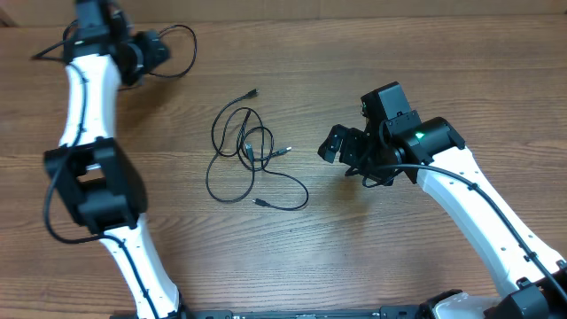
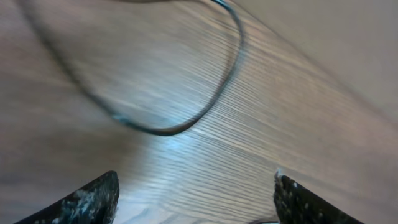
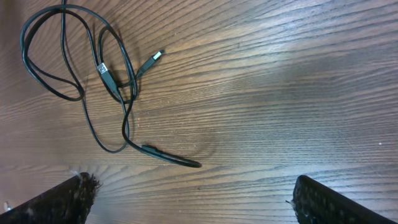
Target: Untangle cables
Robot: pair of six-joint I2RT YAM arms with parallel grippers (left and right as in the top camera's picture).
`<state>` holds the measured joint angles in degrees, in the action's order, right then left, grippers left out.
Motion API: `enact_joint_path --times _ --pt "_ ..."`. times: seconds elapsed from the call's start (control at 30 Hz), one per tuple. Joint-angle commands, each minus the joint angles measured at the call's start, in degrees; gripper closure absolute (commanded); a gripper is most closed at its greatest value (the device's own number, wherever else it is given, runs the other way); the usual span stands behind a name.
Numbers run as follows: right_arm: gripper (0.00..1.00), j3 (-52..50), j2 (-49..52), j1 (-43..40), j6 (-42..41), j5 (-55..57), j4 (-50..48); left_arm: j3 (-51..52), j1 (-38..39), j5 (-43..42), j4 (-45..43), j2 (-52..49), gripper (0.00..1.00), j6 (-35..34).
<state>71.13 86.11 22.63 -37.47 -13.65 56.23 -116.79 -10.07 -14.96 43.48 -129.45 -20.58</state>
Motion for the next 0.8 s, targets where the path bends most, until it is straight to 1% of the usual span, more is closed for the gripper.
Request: enact_joint_path --times 0.0,0.03,0.07,0.13,0.17,0.2,0.23,0.3,0.33,0.4,0.47,0.5,0.73,0.77 --pt "0.0 0.5 -0.6 0.2 0.3 0.1 -0.2 0.4 7.1 14.8 -1.6 -0.9 0.26 10.5" --pt "0.0 0.5 -0.6 0.2 0.3 0.1 -0.2 0.4 8.8 19.8 -2.3 -1.4 0.34 11.4" --pt "0.0 0.5 -0.6 0.2 0.3 0.1 -0.2 0.4 9.6 22.0 -2.8 -1.9 0.35 12.8" --pt "0.0 0.5 -0.6 0.2 0.3 0.1 -0.2 0.4 10.1 24.2 -3.4 -3.3 0.41 14.4" --pt "0.0 0.5 -0.6 0.2 0.3 0.1 -0.2 0.4 9.9 24.6 -3.4 -4.5 0.41 14.7" --pt "0.0 0.5 -0.6 0.2 0.3 0.1 -0.2 0.4 9.3 24.6 -3.4 -5.6 0.39 14.7" --pt "0.0 0.5 -0.6 0.2 0.3 0.1 -0.2 0.4 8.5 24.6 -3.0 -6.7 0.41 14.8" --pt "0.0 0.5 -0.6 0.2 0.3 0.1 -0.2 0.4 6.2 23.8 -1.2 -9.0 0.55 14.6" --pt "0.0 0.5 -0.6 0.2 0.3 0.1 -0.2 0.4 5.6 23.5 -0.2 -9.5 0.58 14.7" --pt "0.0 0.5 -0.6 0.2 0.3 0.1 -0.2 0.4 4.8 19.7 1.7 -9.9 0.63 16.0" --pt "0.0 0.5 -0.6 0.2 0.3 0.1 -0.2 0.4 4.5 16.3 1.1 -9.9 0.9 16.3" --pt "0.0 0.5 -0.6 0.2 0.3 0.1 -0.2 0.4 4.5 16.2 0.0 -9.9 0.96 14.1" --pt "0.0 0.5 -0.6 0.2 0.3 0.1 -0.2 0.4 4.5 15.3 -2.6 -12.0 0.96 11.1" --pt "0.0 0.5 -0.6 0.2 0.3 0.1 -0.2 0.4 4.5 15.3 -2.8 -12.8 0.93 11.1"
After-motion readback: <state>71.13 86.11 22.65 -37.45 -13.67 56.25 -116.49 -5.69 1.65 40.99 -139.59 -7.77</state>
